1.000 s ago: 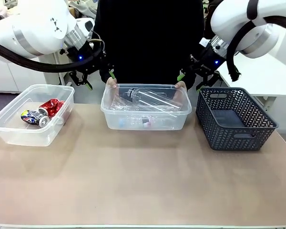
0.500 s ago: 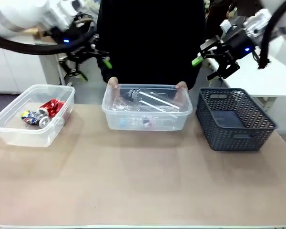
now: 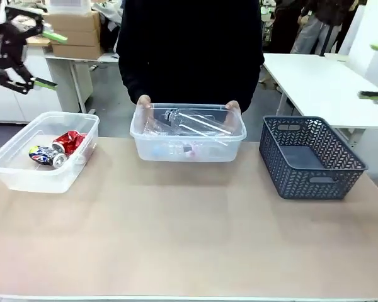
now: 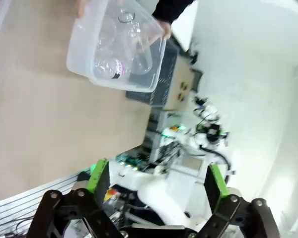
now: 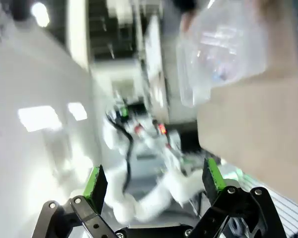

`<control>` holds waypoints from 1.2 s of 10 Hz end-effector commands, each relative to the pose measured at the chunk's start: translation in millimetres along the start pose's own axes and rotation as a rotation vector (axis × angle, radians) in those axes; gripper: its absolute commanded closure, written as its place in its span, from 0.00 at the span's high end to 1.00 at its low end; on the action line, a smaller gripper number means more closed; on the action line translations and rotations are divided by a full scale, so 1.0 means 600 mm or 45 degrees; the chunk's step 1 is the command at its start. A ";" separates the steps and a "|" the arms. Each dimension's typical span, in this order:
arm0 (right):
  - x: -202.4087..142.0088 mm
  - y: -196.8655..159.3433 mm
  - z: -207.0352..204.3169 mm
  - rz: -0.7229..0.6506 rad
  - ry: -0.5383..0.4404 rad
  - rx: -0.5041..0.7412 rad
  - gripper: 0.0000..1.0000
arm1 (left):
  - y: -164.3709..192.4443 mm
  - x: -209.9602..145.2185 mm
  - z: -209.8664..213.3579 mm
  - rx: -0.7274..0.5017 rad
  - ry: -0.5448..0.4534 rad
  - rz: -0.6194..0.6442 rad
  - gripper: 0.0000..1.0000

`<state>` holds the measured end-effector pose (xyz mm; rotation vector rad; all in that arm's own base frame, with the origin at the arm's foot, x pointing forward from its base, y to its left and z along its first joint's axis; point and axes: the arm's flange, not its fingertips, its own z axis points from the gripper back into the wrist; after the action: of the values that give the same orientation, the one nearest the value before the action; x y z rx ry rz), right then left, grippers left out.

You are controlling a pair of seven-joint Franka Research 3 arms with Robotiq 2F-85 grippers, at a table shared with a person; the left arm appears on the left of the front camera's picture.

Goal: Sort the waste into each basket.
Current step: Release the Organizing box you were holding.

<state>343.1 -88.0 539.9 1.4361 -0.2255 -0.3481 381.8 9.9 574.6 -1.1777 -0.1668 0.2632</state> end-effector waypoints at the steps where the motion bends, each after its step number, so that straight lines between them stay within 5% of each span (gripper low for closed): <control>1: -0.010 0.036 -0.051 0.088 0.160 -0.056 1.00 | -0.041 -0.003 -0.045 0.096 0.073 -0.060 1.00; 12: -0.010 0.036 -0.051 0.088 0.160 -0.056 1.00 | -0.041 -0.003 -0.045 0.096 0.073 -0.060 1.00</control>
<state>350.0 -51.7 555.6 1.3934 -0.1600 -0.2269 390.6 -23.9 584.7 -1.1010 -0.1435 0.1970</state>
